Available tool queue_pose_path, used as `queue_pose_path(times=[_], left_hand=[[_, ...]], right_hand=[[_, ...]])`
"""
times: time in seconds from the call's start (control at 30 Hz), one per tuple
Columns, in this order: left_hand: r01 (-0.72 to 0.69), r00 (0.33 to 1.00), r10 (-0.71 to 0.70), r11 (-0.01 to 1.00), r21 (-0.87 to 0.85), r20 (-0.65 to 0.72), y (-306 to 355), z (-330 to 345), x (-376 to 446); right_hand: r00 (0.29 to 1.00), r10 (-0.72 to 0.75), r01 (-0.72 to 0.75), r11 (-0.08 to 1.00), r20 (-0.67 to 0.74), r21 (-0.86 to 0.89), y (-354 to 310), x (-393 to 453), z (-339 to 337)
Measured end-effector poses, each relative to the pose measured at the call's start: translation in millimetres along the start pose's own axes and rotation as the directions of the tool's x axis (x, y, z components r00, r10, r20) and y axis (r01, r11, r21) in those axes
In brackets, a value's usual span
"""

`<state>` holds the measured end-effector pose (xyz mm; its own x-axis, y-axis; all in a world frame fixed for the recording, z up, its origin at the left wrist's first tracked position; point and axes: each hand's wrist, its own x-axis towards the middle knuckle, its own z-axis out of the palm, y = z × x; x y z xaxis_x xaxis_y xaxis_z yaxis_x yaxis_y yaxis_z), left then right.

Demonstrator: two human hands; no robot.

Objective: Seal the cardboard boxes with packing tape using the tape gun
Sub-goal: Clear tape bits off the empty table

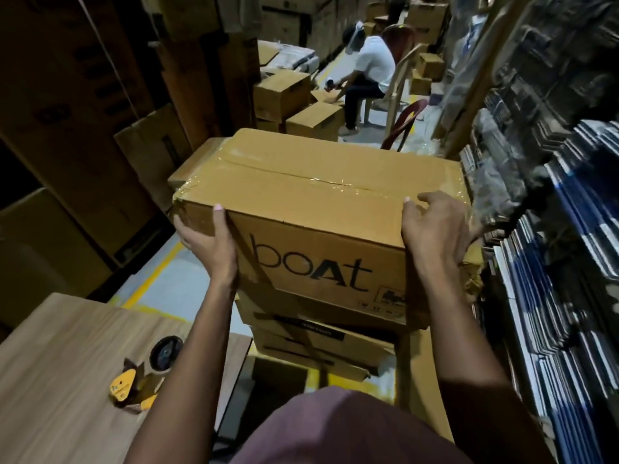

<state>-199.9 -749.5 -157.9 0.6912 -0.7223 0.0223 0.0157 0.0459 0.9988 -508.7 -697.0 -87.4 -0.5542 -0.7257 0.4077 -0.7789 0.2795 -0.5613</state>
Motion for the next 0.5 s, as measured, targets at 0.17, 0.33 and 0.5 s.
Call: queue_pose_path(times=[0.17,0.33,0.5], left_hand=[[-0.081,0.995,0.076,0.993,0.085,0.061,-10.0,5.7,-65.8],[0.014,0.992,-0.042,0.974,0.228,0.117,-35.9,-22.6,-107.4],[0.161,0.973,-0.201,0.942,0.295,0.11,-45.6,-103.6,-127.8]], right_hand=[[0.984,-0.175,0.167,0.973,0.038,0.159,-21.3,-22.5,-4.8],[0.779,-0.591,0.514,0.792,0.207,0.328,-56.5,-91.1,10.7],[0.599,-0.774,0.6,0.604,0.207,0.525,-68.4,-156.8,36.1]])
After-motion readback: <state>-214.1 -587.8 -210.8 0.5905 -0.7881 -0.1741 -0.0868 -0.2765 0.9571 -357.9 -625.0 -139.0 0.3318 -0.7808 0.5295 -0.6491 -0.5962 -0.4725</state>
